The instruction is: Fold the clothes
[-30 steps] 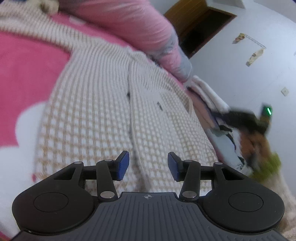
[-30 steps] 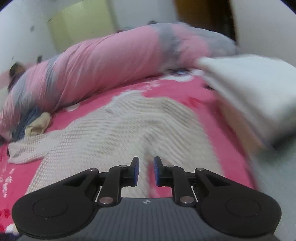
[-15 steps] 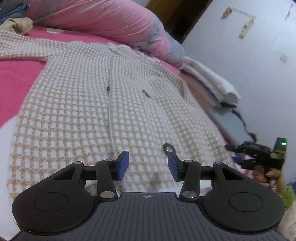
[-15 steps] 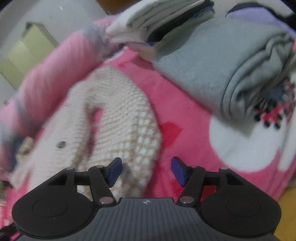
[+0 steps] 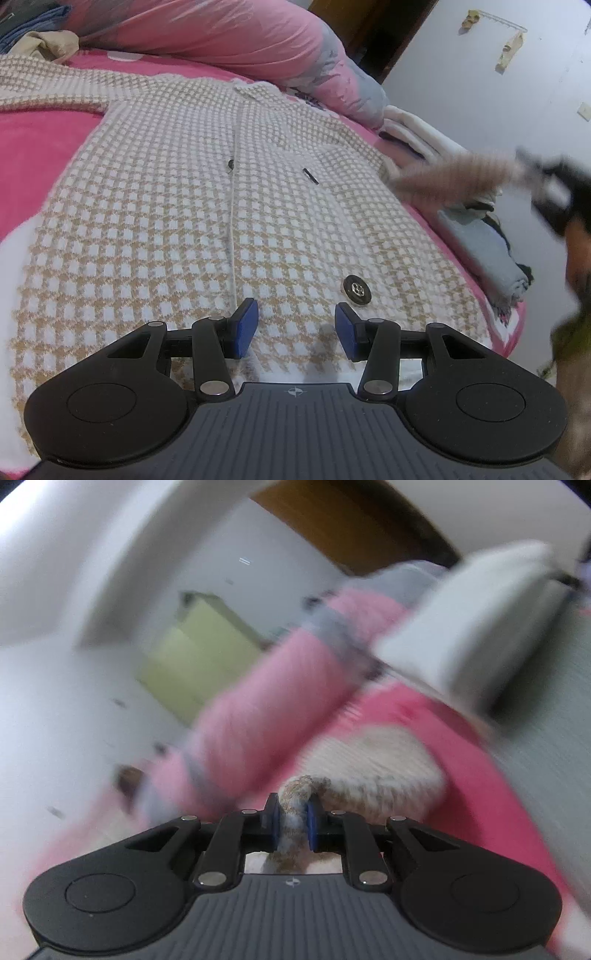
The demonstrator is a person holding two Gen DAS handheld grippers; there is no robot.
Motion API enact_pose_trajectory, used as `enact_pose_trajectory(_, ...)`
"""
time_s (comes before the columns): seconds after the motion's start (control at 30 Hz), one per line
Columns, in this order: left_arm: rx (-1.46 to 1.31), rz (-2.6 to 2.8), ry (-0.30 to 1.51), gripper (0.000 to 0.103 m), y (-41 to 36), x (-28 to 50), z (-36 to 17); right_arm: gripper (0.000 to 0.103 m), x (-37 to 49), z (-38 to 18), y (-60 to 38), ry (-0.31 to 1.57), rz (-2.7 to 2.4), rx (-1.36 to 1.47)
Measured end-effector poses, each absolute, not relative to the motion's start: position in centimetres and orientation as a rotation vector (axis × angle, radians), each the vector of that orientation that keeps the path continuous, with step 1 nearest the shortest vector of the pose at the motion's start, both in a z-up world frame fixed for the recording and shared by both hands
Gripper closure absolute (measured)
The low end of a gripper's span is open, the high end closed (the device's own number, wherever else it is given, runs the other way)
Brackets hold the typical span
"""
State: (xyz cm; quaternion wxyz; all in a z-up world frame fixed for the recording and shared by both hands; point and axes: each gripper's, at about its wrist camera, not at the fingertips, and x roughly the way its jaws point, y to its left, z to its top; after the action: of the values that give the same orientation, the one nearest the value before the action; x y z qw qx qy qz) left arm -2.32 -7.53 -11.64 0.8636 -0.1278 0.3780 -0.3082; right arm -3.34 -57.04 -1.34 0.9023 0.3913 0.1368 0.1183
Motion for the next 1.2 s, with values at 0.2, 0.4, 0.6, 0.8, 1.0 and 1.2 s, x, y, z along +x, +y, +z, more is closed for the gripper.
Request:
enact_pose_trajectory(0.2,-0.262,-0.643,0.797,0.057,-7.6,-2.3,-11.6,0.087,3.4,5.9,-62.0,0.127,0.276,0.873)
enact_pose_trajectory(0.4,-0.243,-0.655,0.802,0.057,-7.6,-2.1,-11.7,0.086,3.9,2.3,-72.5,-0.052,0.047,1.138)
enact_pose_trajectory(0.6,-0.222,-0.664,0.808,0.057,-7.7,-1.9,-11.6,0.081,0.7,-11.2,-78.8,-0.049,-0.081,1.629)
enact_pose_trajectory(0.8,-0.200,-0.672,0.814,0.057,-7.8,-1.7,-11.5,0.047,-7.6,-11.8,-78.6,-0.304,-0.131,1.556)
enact_pose_trajectory(1.0,-0.207,-0.668,0.813,0.057,-7.8,-1.8,-11.6,0.048,-10.2,-9.1,-72.6,-0.008,-0.002,1.285)
enact_pose_trajectory(1.2,-0.208,-0.671,0.815,0.057,-7.8,-1.7,-11.6,0.048,-6.2,-12.3,-60.5,0.471,0.240,1.122)
